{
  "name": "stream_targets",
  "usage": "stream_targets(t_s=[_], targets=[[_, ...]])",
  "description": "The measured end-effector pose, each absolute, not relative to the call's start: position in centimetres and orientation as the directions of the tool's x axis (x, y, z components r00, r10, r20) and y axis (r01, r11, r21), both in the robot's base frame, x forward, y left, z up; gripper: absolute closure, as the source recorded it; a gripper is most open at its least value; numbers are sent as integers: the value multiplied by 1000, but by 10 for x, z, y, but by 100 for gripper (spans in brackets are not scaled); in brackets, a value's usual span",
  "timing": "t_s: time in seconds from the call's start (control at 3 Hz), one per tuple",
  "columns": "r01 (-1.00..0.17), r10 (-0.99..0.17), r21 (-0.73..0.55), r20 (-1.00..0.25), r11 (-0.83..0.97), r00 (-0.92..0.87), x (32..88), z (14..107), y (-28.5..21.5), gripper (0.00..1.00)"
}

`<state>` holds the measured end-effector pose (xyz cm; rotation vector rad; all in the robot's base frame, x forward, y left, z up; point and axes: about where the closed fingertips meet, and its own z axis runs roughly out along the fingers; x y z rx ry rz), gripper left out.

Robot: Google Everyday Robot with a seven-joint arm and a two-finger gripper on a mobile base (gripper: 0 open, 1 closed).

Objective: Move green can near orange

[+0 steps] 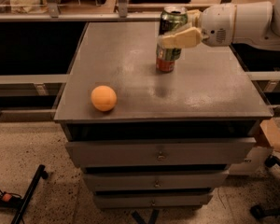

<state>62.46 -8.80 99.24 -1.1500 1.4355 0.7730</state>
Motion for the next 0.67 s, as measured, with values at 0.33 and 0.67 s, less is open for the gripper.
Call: stream_targets(t_s=[0.33, 0.67], targets=[[-956, -236, -96, -971, 277, 29, 610, 965, -73, 100], [-967, -236, -78, -972, 241, 19, 599, 942, -61, 100]])
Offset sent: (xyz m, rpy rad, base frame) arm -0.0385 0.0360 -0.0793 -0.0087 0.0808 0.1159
